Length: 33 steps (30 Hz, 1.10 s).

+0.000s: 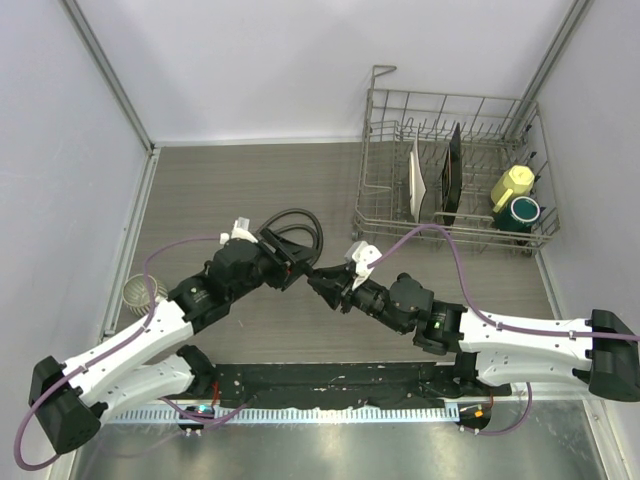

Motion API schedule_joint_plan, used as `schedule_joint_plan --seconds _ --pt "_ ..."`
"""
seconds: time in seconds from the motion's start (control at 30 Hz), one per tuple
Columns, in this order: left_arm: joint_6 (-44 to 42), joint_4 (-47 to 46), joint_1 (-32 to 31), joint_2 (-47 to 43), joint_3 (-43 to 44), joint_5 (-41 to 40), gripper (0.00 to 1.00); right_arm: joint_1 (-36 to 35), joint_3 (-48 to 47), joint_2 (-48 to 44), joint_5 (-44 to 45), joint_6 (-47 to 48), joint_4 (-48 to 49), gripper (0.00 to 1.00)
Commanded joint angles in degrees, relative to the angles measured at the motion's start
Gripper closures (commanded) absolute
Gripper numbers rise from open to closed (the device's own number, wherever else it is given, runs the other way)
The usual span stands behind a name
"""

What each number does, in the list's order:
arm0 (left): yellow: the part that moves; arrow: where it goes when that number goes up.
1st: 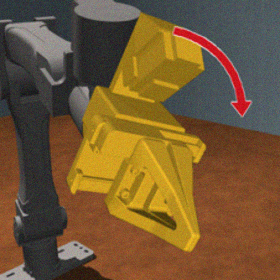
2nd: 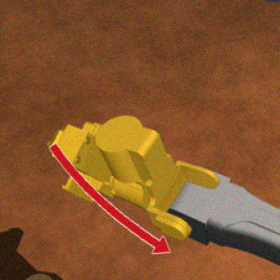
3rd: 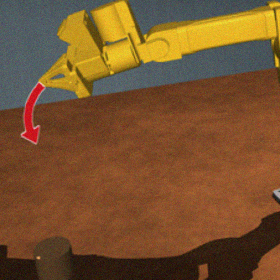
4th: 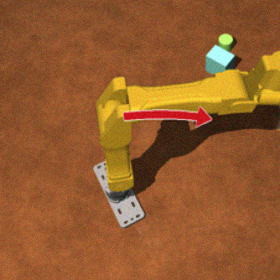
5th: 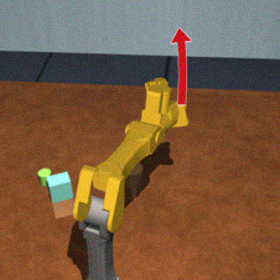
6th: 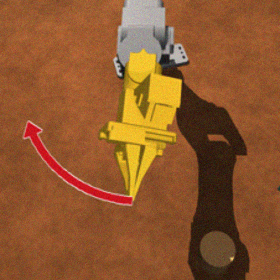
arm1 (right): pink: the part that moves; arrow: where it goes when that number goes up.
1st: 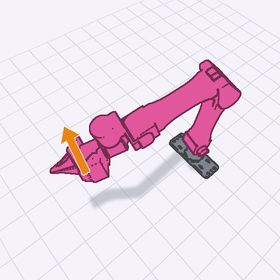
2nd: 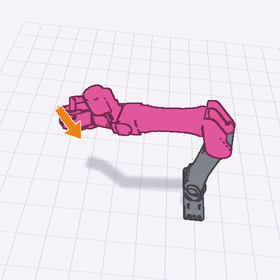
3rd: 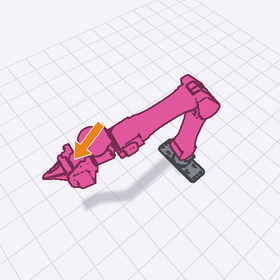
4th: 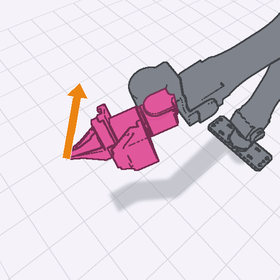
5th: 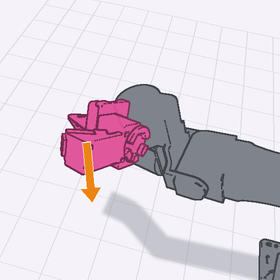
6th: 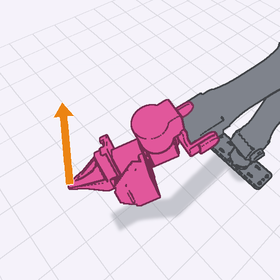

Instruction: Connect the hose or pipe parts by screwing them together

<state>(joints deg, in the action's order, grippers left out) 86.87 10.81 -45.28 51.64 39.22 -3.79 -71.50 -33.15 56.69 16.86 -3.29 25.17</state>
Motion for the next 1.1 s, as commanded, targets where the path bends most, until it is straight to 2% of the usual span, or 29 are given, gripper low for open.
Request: schedule_joint_plan --seconds 0.0,0.13,0.3,0.43,0.5,0.57,0.63,0.73,0.77,0.87,0.93,1.07 --pt "0.84 -3.69 -0.07 -3.03 -1.60 -0.95 0.45 -0.13 -1.57 -1.93 -0.69 1.18 5.24 0.99" --pt "0.93 -2.11 -0.07 -4.09 -1.78 -2.62 0.54 -0.13 -0.61 -2.02 -0.34 0.65 6.03 0.99" --pt "1.02 -0.96 -0.07 -3.48 -1.34 -2.97 0.55 -0.13 -0.43 -2.02 -0.69 0.30 6.47 0.99" --pt "0.49 -0.44 0.01 -2.86 -0.47 -3.06 0.65 -0.13 -0.87 -2.11 -0.69 0.56 5.60 0.99" --pt "0.23 0.18 -0.07 -2.77 -0.29 -3.15 0.77 -0.13 -0.69 -2.28 -0.60 0.39 5.50 0.99" --pt "0.58 0.53 -0.07 -2.86 -0.37 -3.24 0.99 -0.04 -0.43 -2.63 0.01 -0.13 5.50 0.99" --pt "0.58 0.18 -0.07 -2.94 -0.64 -3.50 1.00 -0.13 0.19 -2.55 2.19 -1.80 5.85 0.99" --pt "0.93 -1.22 -0.07 -3.38 -0.99 -4.90 1.00 -0.13 0.80 -1.58 13.61 -14.16 5.16 0.99" --pt "0.85 -1.84 -0.07 -3.39 -1.34 -5.52 1.00 -0.13 1.50 -1.40 15.64 -21.42 6.02 0.99" --pt "-0.73 -5.09 -0.07 -3.04 -1.69 -7.28 1.00 -0.13 7.82 -0.70 21.71 -35.32 17.25 0.99" --pt "-1.61 -7.10 -0.07 -2.60 -1.69 -6.93 1.00 -0.13 10.73 0.44 24.87 -39.49 23.40 0.99" --pt "-1.63 -11.94 -0.43 -2.41 -3.97 -7.55 1.00 -0.13 10.56 2.64 27.43 -48.12 26.59 0.99"
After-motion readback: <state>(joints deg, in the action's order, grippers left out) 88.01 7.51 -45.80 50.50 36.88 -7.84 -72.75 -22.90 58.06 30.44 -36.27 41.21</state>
